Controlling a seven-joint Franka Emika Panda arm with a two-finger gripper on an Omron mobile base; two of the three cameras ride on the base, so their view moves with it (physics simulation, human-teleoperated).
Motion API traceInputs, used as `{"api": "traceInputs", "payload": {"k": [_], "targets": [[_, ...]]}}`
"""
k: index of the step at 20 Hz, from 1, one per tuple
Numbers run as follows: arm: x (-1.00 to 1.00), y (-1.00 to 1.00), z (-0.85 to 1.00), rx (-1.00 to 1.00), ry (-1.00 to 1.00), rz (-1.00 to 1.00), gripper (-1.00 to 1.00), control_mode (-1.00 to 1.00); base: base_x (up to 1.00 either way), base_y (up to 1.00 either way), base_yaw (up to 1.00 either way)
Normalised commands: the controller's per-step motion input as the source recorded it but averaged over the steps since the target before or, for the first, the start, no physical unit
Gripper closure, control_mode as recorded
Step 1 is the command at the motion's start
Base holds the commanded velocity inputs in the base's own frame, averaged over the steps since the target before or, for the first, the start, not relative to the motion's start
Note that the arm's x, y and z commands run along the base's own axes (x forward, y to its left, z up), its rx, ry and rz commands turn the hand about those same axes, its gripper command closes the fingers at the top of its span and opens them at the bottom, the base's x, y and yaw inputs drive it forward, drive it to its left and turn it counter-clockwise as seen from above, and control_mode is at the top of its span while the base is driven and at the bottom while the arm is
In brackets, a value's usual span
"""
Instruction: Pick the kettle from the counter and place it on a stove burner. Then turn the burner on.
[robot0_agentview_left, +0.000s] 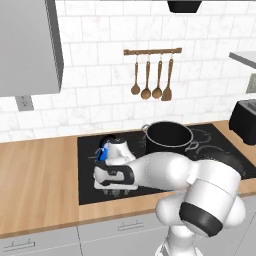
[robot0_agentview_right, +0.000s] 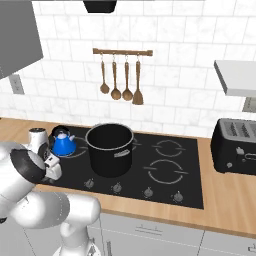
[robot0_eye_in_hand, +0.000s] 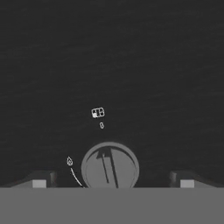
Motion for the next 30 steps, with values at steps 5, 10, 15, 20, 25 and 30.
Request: {"api": "traceInputs", "payload": {"k": [5, 10, 15, 20, 25, 30], "targets": [[0.19, 0.07, -0.25, -0.02, 0.04, 0.00, -1.00, -1.00, 0.00, 0.00, 0.00], [0.02, 0.00, -0.35, -0.04, 0.00, 0.00, -1.00, -1.00, 0.00, 0.00, 0.00], [-0.07, 0.00, -0.37, -0.02, 0.00, 0.00, -1.00, -1.00, 0.00, 0.00, 0.00], [-0.08, 0.00, -0.37, 0.00, 0.00, 0.00, -1.00, -1.00, 0.00, 0.00, 0.00], [-0.07, 0.00, -0.32, 0.00, 0.00, 0.00, 1.00, -1.00, 0.00, 0.00, 0.00], [-0.02, 0.00, -0.30, 0.00, 0.00, 0.00, 1.00, -1.00, 0.00, 0.00, 0.00]]}}
